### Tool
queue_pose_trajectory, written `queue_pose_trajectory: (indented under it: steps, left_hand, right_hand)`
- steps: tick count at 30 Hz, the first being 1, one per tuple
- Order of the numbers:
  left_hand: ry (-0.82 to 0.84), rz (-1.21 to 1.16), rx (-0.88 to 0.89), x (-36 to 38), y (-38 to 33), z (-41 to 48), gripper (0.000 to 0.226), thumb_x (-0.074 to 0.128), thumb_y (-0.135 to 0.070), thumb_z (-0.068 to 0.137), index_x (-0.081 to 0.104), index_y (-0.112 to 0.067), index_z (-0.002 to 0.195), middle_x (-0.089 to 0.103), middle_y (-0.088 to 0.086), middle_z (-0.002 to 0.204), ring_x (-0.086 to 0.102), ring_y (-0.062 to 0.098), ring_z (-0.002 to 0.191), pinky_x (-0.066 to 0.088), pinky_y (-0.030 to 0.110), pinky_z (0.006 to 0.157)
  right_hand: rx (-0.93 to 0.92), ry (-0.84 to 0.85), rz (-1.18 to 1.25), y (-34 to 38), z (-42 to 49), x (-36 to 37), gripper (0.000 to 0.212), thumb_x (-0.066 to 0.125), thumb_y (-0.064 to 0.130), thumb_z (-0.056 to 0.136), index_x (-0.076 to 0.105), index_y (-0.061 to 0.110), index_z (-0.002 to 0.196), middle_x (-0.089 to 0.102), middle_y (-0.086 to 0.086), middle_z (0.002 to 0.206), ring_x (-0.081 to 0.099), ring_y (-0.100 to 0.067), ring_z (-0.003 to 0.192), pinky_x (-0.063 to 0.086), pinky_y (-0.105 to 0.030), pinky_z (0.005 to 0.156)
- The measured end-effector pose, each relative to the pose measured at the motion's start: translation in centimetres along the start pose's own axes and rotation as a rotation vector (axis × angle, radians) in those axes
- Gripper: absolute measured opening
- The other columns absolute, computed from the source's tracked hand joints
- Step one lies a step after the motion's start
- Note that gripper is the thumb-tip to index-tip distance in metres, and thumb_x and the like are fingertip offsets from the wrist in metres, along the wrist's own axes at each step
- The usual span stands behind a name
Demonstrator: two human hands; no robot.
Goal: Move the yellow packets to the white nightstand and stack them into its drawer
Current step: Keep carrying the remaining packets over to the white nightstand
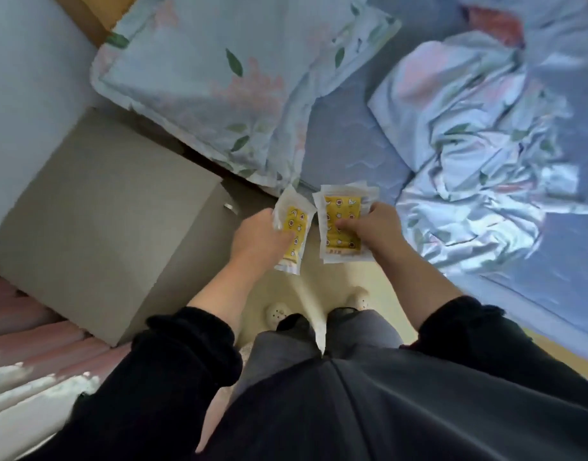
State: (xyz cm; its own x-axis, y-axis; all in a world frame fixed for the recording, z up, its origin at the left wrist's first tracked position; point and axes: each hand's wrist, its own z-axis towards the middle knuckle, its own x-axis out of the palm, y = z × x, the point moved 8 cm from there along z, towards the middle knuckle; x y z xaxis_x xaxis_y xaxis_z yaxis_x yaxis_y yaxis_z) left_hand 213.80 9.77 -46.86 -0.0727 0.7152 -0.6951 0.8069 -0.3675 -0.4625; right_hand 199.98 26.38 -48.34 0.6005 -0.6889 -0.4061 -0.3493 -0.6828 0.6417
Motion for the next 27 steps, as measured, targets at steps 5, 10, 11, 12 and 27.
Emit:
queue_pose_trajectory:
  steps: [5,10,11,12,27]
  left_hand:
    - [0.093,0.160,0.200,8.4,-10.0,-2.3,0.014,0.058,-0.032,0.086,0.055,-0.019,0.083,0.059,-0.004,0.079,0.057,0.019,0.076,0.042,0.030,0.061]
    - [0.171,0.234,0.356,18.7,-20.4,-5.9,0.021,0.057,-0.034,0.084,0.057,-0.013,0.086,0.059,0.000,0.078,0.058,0.020,0.075,0.041,0.030,0.059]
    - [0.190,0.262,0.387,21.1,-22.5,-6.8,0.022,0.057,-0.035,0.084,0.057,-0.013,0.087,0.060,0.001,0.080,0.059,0.021,0.076,0.042,0.031,0.060]
    - [0.214,0.291,0.418,23.6,-24.6,-7.9,0.024,0.057,-0.036,0.083,0.058,-0.014,0.090,0.061,0.001,0.082,0.059,0.023,0.078,0.044,0.032,0.063]
    - [0.510,0.694,0.906,55.5,-49.1,-27.2,0.026,0.062,-0.029,0.082,0.060,-0.012,0.101,0.064,0.006,0.094,0.059,0.031,0.089,0.044,0.032,0.068]
  right_hand:
    - [0.093,-0.141,0.080,-8.6,-1.4,-11.1,0.029,0.083,0.017,0.069,0.060,0.010,0.086,0.064,-0.005,0.088,0.064,-0.021,0.084,0.054,-0.034,0.078]
    - [0.217,-0.255,0.189,-18.6,-3.4,-23.2,0.030,0.082,0.021,0.070,0.055,0.013,0.076,0.059,0.002,0.075,0.059,-0.017,0.075,0.048,-0.028,0.063]
    - [0.238,-0.277,0.209,-20.6,-3.9,-25.7,0.030,0.083,0.021,0.070,0.053,0.015,0.073,0.056,0.004,0.072,0.058,-0.016,0.073,0.047,-0.028,0.063]
    - [0.259,-0.300,0.228,-22.8,-4.4,-28.2,0.031,0.083,0.021,0.070,0.052,0.017,0.071,0.055,0.005,0.071,0.057,-0.016,0.072,0.046,-0.028,0.063]
    - [0.606,-0.761,0.632,-51.6,-17.2,-53.6,0.033,0.080,0.021,0.072,0.058,0.004,0.089,0.064,-0.010,0.091,0.063,-0.026,0.084,0.054,-0.034,0.069]
